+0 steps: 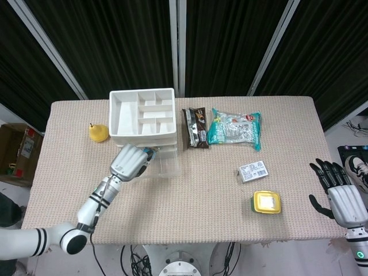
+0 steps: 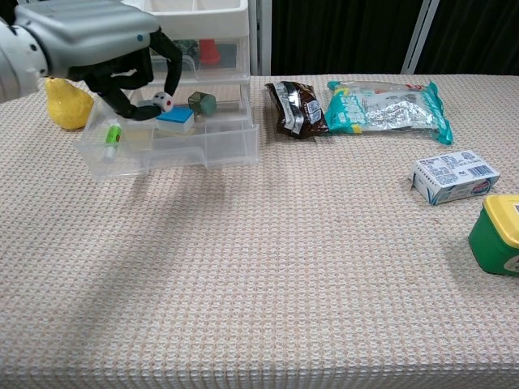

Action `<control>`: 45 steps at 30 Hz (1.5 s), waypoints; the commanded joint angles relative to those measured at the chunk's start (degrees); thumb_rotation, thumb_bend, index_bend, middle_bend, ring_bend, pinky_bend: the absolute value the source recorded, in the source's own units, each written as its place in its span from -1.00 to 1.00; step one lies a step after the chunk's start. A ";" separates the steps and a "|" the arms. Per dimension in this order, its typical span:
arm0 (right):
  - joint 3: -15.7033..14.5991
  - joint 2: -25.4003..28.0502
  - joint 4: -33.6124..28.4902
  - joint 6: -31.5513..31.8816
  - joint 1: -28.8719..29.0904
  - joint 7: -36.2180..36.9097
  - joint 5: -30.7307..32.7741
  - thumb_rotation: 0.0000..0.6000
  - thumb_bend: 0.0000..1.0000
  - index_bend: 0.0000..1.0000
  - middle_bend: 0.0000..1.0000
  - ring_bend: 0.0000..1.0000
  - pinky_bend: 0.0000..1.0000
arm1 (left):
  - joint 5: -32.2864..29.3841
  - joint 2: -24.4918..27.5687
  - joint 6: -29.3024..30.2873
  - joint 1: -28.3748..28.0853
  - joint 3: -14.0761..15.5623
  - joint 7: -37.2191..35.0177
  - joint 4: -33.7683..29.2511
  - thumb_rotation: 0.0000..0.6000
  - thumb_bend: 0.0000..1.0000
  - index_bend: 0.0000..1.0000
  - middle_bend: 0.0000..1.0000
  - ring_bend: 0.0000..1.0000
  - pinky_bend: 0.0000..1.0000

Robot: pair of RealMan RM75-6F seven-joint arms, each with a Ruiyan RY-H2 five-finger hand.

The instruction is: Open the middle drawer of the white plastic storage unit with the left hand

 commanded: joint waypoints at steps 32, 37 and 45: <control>-0.16 0.40 -0.60 0.94 -0.31 -0.39 -0.65 1.00 -0.39 -1.00 -1.00 -1.00 -1.00 | 10.90 -10.56 -1.57 9.32 7.18 9.82 1.72 1.00 -0.73 -0.40 0.78 1.00 1.00; -0.19 0.31 -0.37 0.85 -0.29 -0.17 -0.65 1.00 -0.39 -1.00 -1.00 -1.00 -1.00 | 13.43 -4.59 5.08 13.32 7.79 6.79 -3.88 1.00 -0.77 -0.39 0.71 0.93 1.00; -0.42 0.39 -0.30 0.73 -0.11 -0.27 -1.30 1.00 -0.39 -1.00 -1.00 -1.00 -1.00 | 14.65 6.13 21.18 23.48 5.65 -5.69 -5.35 1.00 -0.88 -0.12 0.58 0.71 0.93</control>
